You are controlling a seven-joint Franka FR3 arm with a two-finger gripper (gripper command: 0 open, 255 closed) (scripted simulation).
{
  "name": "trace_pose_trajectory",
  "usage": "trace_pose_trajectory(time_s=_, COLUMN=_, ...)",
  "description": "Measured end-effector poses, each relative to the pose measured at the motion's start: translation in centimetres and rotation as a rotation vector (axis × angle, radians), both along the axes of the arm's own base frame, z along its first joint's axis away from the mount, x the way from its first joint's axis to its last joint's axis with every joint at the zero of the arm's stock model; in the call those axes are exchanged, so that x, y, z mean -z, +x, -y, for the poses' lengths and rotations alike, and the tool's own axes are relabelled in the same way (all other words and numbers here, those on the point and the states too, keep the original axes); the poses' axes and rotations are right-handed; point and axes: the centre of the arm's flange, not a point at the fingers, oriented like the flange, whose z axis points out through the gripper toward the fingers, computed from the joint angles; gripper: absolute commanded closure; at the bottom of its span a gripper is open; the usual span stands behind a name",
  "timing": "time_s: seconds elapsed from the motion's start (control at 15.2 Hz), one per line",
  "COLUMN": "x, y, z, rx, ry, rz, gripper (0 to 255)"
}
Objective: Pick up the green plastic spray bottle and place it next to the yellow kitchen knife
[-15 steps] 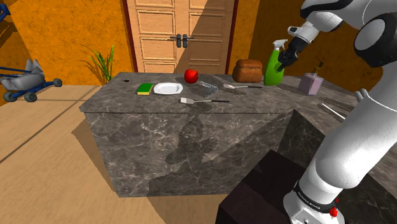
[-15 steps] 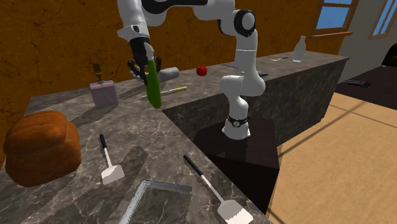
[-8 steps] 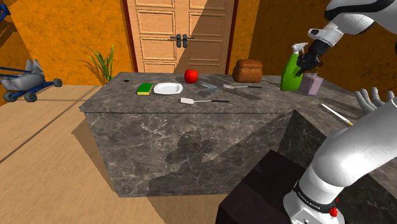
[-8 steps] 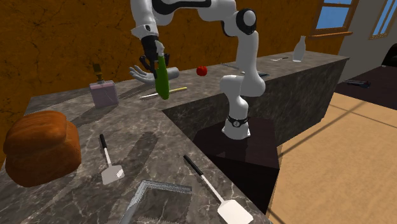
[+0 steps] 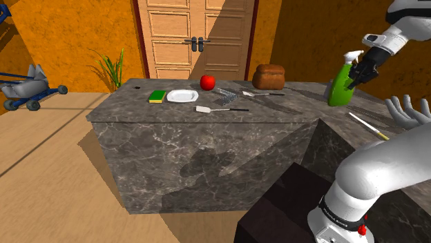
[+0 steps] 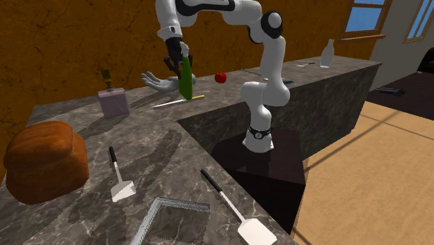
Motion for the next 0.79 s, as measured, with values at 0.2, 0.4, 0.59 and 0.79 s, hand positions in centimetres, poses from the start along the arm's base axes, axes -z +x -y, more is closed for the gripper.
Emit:
trace_pose_trajectory(time_s=0.2, x=-0.3, y=-3.7, z=0.1, rx=0.0, ry=-0.001, rz=0.0, gripper=255)
trace_pose_trajectory(time_s=0.4, x=-0.2, y=-7.4, z=0.4, rx=0.0, ry=-0.001, rz=0.0, gripper=255)
trace_pose_trajectory(time_s=0.59, x=-0.6, y=-11.4, z=0.8, rx=0.0, ry=-0.001, rz=0.0, gripper=255)
trace_pose_trajectory(time_s=0.79, x=-0.4, y=-15.6, z=1.4, rx=0.001, ry=-0.001, rz=-0.001, gripper=255)
